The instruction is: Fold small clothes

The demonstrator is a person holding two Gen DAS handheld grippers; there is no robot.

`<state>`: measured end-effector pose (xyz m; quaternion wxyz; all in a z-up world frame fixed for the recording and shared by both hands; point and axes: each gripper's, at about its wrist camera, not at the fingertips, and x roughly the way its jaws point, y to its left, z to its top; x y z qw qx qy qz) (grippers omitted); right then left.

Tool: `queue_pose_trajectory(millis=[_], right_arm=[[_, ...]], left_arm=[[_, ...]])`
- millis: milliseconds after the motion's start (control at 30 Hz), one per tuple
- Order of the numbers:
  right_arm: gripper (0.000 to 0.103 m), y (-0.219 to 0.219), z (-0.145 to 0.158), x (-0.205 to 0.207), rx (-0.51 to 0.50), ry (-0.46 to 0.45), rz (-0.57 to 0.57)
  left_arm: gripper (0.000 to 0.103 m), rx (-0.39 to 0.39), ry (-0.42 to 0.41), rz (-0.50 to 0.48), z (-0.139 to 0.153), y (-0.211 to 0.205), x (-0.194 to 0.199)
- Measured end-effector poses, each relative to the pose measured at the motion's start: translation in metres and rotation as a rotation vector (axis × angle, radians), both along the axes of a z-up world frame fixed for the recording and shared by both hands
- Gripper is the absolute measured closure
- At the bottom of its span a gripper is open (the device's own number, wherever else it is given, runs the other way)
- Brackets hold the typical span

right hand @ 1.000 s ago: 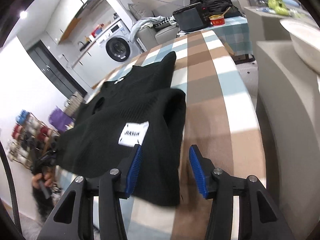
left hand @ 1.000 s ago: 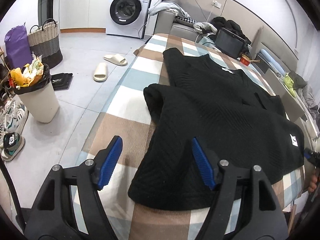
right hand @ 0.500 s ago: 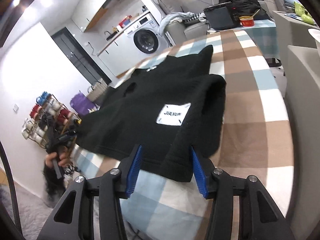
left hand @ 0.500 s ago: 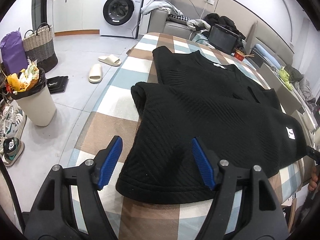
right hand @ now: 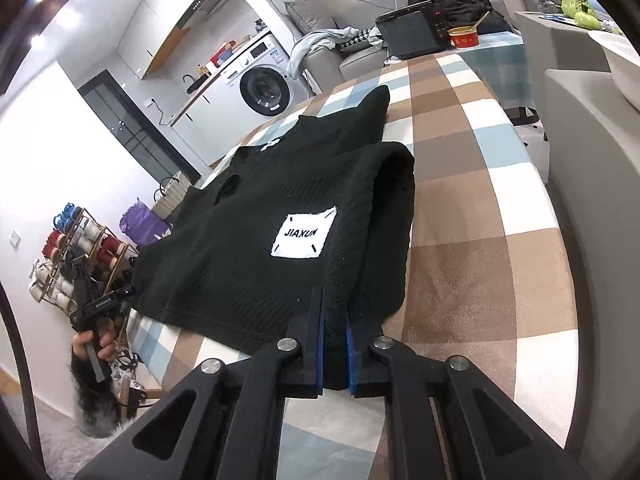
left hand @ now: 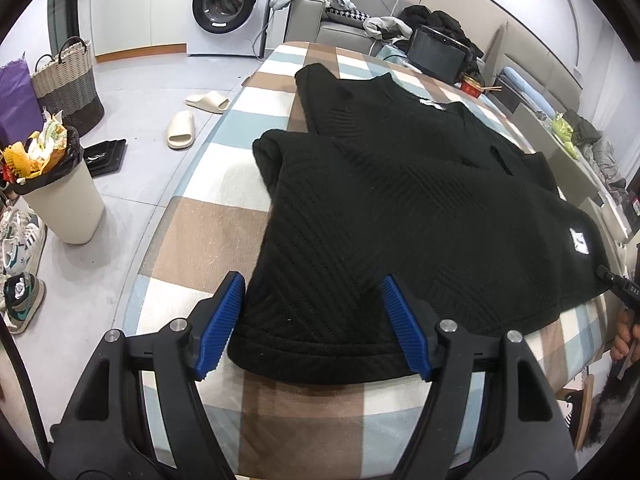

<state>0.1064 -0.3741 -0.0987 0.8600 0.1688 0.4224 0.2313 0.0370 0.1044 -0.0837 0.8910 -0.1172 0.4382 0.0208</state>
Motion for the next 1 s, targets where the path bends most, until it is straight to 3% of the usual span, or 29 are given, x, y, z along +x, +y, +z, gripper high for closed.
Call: queue_pose_trajectory(millis=[233,300,400,467,567,1000], right_arm=[[0.094,0.000,-0.001,0.001,-0.009,0.002,-0.005],[0.094,0.001,0.000,0.001,-0.015,0.001,-0.004],[0.094,0.002,0.002,-0.002,-0.028,-0.008,-0.006],[0.094,0.001,0.003,-0.003,-0.032,-0.014,-0.006],[0.095,0.002,0.007,-0.007,-0.034,-0.033,-0.005],[0.095,-0.012,0.030,-0.010,0.213,-0.114,-0.030]], left_arm=[[0.034,0.028,-0.002,0.020,-0.005,0.001,0.002],[0.040,0.034,-0.007,0.010,-0.004,-0.001,0.003],[0.060,0.023,-0.019,-0.020,0.000,-0.004,0.001],[0.083,0.033,-0.033,-0.040,0.004,-0.007,-0.001],[0.093,0.037,-0.054,-0.055,0.013,-0.010,-0.005],[0.096,-0.088,-0.181,-0.013,0.054,0.009,-0.027]])
